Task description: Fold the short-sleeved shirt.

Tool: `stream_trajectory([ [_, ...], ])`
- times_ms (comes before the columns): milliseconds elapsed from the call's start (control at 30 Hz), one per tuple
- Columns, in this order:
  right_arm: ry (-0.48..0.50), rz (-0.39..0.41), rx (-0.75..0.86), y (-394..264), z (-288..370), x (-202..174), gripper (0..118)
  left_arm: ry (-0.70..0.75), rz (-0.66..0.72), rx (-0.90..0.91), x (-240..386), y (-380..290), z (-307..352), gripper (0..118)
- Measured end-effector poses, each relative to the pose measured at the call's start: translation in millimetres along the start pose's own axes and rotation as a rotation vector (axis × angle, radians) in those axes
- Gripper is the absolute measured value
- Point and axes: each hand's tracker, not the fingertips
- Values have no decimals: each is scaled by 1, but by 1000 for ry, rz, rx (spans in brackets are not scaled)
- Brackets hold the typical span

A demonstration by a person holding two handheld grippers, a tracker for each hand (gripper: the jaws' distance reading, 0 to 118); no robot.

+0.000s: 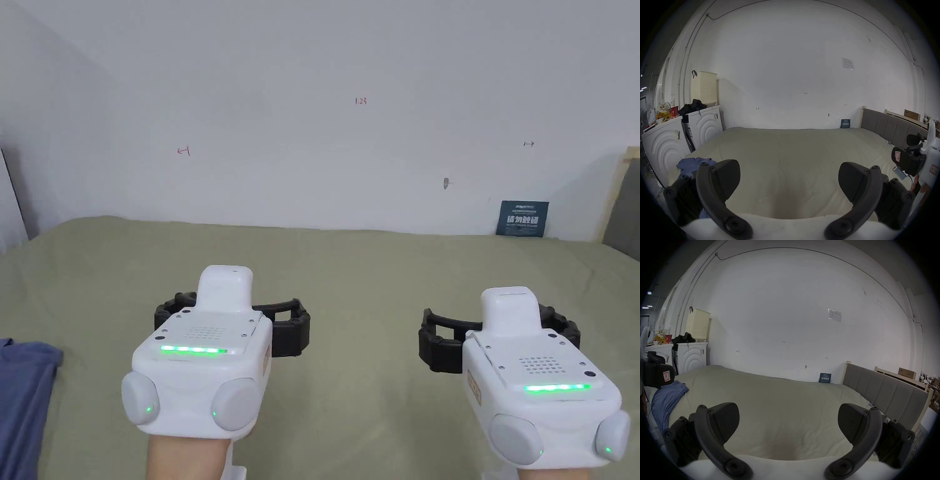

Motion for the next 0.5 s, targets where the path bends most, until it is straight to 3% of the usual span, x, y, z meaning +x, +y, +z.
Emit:
stream_trajectory([
  [167, -13, -10, -7, -1, 0, 2, 117, 8, -1, 7, -1, 0, 0, 115],
  [200, -15, -13, -7, -2, -1, 3, 109, 3, 2, 1, -2, 0, -1, 107],
  [233, -7, -18, -19, -2, 1, 4, 82, -14, 10, -8, -3, 1, 0, 82],
  [267, -6, -24, -19, -1, 2, 5, 24, -24, 14, -2, -2, 1, 0, 27],
  [300, -26, -28, -28, -1, 0, 5, 0, -9, 9, -11, -1, 0, -4, 0],
  [333, -90, -43, 4, 5, 1, 8, 0, 42, 11, -2, 2, 0, -5, 0],
  [367, -40, -52, -24, 10, -1, 11, 0, 1, 8, -16, 3, -1, -5, 0],
  [500, -54, -42, -23, 7, 0, 11, 0, -6, 8, -26, 8, -1, -7, 0],
])
